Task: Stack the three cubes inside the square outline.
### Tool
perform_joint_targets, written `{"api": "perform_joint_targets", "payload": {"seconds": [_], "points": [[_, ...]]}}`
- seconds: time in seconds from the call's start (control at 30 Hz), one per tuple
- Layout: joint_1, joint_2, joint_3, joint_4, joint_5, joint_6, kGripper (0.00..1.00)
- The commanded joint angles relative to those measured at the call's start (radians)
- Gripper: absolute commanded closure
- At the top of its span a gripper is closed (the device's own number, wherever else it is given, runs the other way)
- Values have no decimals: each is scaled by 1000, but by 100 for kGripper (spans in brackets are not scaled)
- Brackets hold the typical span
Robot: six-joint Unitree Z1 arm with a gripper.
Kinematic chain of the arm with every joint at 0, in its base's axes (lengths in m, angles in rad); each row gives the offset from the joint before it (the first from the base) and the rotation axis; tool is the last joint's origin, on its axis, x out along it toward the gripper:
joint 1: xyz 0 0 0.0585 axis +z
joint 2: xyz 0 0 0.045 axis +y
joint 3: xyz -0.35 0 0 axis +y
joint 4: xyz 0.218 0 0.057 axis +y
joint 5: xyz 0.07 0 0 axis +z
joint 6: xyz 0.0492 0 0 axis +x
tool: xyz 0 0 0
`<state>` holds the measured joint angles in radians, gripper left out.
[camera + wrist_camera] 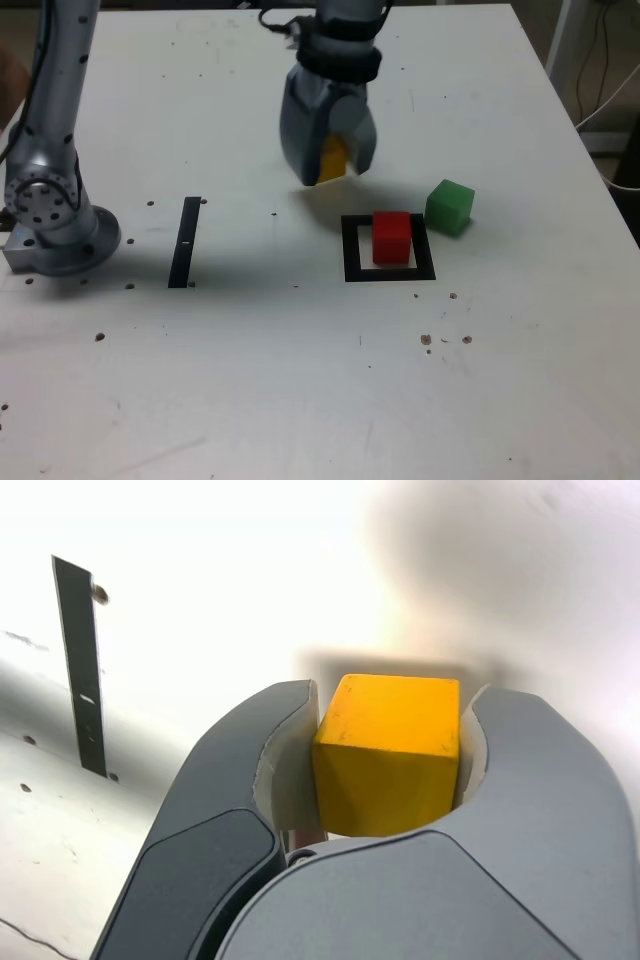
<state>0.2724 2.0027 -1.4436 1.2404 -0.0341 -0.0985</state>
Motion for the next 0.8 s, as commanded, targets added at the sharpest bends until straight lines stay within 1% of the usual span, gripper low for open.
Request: {"api": "perform_joint_targets", "payload": {"seconds": [0.0, 0.2, 0.37, 0.53, 0.77], "points": [[-29, -9, -39, 34, 5, 3, 63], [-92, -3, -155, 111, 14, 45, 63], [-135, 14, -236, 166, 3, 82, 63], [-170, 30, -270, 189, -16, 106, 63], [-221, 50, -282, 191, -38, 116, 63]]}}
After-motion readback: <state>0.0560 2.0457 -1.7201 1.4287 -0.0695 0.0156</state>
